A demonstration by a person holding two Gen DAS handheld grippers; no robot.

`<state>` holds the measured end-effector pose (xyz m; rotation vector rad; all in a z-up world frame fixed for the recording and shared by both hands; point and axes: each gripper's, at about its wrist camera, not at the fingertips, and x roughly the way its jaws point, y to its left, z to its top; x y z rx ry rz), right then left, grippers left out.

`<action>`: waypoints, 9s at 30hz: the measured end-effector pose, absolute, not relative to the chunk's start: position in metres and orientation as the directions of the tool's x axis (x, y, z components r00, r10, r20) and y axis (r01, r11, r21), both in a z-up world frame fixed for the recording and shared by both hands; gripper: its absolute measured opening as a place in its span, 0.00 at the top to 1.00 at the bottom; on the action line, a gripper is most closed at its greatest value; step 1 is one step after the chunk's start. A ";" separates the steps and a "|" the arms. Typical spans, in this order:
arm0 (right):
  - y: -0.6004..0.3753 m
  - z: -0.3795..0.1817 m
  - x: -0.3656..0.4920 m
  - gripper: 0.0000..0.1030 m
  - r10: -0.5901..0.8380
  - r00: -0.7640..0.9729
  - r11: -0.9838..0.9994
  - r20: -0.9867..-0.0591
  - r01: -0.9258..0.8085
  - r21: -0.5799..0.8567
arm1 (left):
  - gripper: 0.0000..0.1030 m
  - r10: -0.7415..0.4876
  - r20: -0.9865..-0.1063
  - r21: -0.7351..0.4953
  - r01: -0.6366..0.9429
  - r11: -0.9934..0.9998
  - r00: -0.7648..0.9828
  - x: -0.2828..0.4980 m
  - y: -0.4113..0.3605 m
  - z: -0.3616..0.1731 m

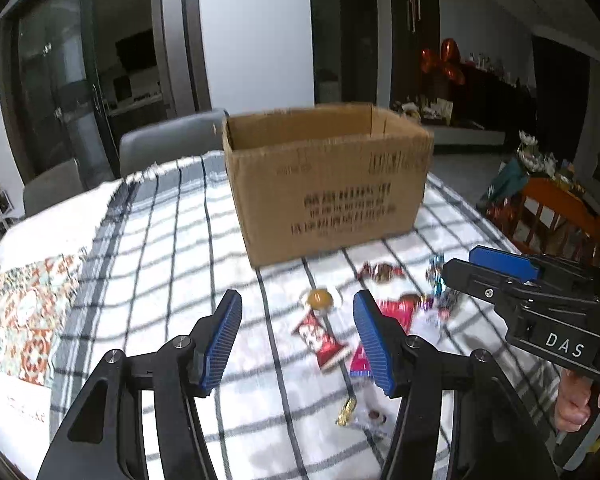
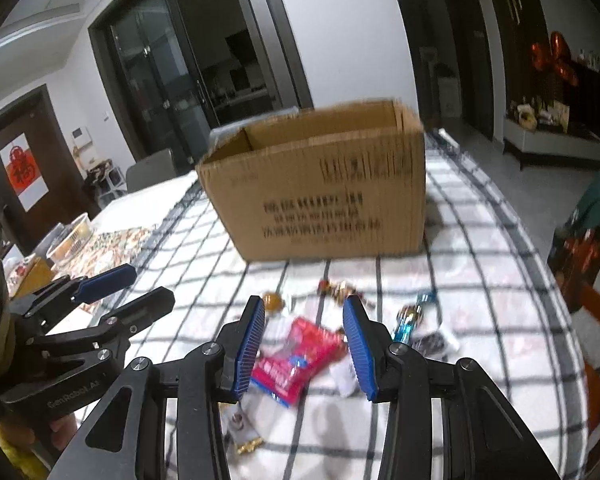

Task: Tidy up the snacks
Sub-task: 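Grasp the red candy packet with the left tool while the right tool grasps the pink packet, then carry both packets over the cardboard box and open both tools to drop them, then grasp the purple-gold wrapped candy with the left tool while the right tool grasps the blue-wrapped candy, then lift both candies over the box and open both tools to release them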

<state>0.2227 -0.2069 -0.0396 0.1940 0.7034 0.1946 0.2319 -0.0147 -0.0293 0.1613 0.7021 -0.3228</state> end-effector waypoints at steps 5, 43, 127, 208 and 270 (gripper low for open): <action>-0.205 -0.060 0.225 0.59 0.251 0.709 0.961 -0.659 -0.099 0.260 | 0.49 -0.240 -0.700 0.010 0.345 0.939 0.673 0.236 -0.013 -0.050; -0.197 -0.118 0.269 0.60 0.329 0.574 0.935 -0.750 -0.086 0.344 | 0.65 -0.278 -0.847 -0.152 0.295 0.943 0.453 0.304 -0.033 -0.123; -0.215 0.100 0.318 0.93 0.216 0.904 0.976 -0.369 -0.187 0.112 | 0.77 -0.322 -0.527 -0.022 0.366 0.930 0.786 0.341 -0.038 0.082; -0.262 -0.082 0.265 0.69 0.147 0.657 0.987 -0.739 -0.053 0.149 | 0.64 -0.463 -0.764 -0.027 0.696 0.718 0.449 0.279 -0.109 -0.076; -0.251 -0.051 0.261 0.74 0.161 0.727 0.985 -0.667 -0.070 0.160 | 0.84 -0.488 -0.696 -0.109 0.594 0.797 0.526 0.276 -0.092 -0.040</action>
